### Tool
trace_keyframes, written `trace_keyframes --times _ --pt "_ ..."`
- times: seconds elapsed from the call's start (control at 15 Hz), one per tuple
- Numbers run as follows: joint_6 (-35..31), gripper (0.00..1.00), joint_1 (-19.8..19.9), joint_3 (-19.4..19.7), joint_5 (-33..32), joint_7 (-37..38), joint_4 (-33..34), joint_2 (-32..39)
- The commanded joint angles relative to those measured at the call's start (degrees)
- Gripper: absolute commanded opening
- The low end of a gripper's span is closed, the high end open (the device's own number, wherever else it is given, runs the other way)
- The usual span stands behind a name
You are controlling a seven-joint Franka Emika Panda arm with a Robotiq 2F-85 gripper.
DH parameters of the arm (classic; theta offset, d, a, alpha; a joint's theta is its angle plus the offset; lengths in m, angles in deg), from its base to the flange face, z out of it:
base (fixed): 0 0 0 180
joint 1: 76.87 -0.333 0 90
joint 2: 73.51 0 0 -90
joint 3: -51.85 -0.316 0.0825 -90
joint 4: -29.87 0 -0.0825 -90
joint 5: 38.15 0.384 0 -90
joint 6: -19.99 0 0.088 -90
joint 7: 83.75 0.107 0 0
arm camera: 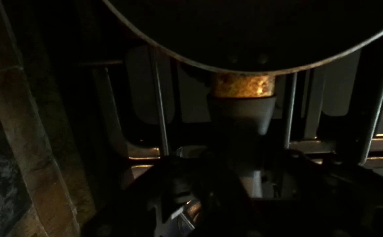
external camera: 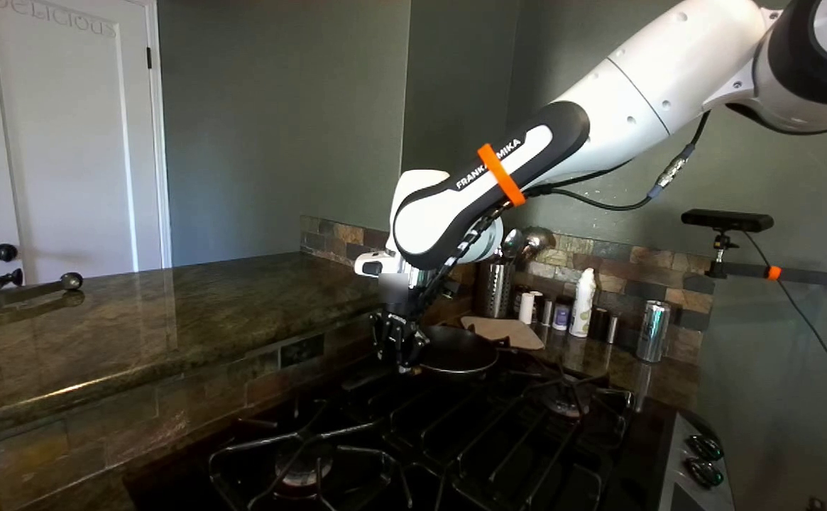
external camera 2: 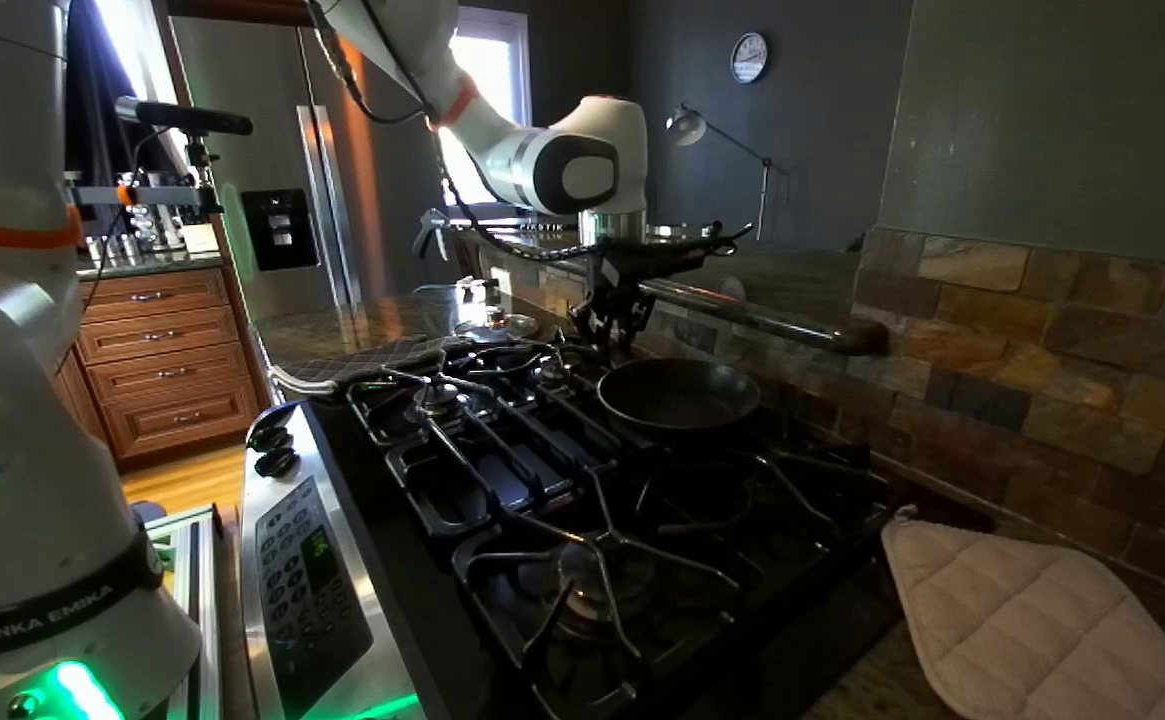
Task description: Move the pan to the right.
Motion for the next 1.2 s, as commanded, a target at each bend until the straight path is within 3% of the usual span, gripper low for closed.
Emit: trace_keyframes --times 0.0,0.27,0.33,1.13 --pt "0.1 0.34 -0.51 1.1 0.26 -0.26 -0.45 -0.4" --pt "0.08 0.34 -0.27 1.48 0.28 -0.48 -1.23 -0.99" --pt "0.08 0.09 -0.27 1.48 0.28 -0.49 -1.23 -0.99" --pt "-0.97 0.09 2.04 4.82 -0.57 -7.52 -3.0 -2.47"
